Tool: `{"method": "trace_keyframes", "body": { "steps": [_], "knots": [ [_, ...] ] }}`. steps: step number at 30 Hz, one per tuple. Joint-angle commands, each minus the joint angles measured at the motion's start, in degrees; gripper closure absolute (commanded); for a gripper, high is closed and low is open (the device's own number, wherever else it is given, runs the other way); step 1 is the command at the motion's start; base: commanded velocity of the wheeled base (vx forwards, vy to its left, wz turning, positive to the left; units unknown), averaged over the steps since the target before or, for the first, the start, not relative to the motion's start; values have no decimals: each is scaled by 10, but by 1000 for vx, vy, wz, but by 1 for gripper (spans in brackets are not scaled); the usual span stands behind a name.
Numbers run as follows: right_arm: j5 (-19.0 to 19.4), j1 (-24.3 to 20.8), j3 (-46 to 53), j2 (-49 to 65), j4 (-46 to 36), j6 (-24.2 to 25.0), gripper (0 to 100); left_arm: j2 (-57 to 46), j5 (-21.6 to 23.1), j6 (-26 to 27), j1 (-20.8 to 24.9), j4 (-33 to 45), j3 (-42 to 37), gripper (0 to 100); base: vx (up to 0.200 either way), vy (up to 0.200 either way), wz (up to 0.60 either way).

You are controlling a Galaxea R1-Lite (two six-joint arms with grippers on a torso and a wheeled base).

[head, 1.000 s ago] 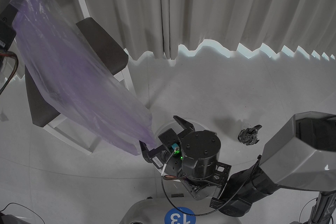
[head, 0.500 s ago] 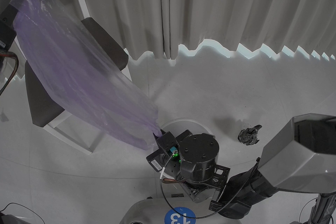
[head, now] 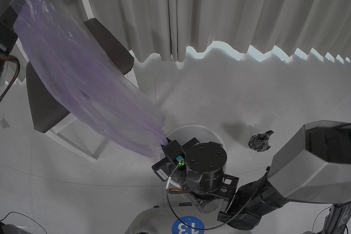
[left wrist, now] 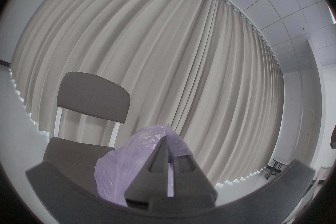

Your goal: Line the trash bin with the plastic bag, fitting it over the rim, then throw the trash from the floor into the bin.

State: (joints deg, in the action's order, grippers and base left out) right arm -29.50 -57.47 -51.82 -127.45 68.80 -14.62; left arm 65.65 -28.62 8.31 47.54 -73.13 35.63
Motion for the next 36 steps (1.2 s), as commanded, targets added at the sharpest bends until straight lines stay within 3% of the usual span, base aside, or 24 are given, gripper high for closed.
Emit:
{"method": "trace_keyframes", "body": {
  "steps": [1,36],
  "knots": [
    [-3,-1,0,4,0,0,100,1,0,0,0,0,-2,100,0,0,0],
    [-6,0,134,182,-2,13,100,16,5,-16,5,4,-35,100,0,0,0]
  ]
}}
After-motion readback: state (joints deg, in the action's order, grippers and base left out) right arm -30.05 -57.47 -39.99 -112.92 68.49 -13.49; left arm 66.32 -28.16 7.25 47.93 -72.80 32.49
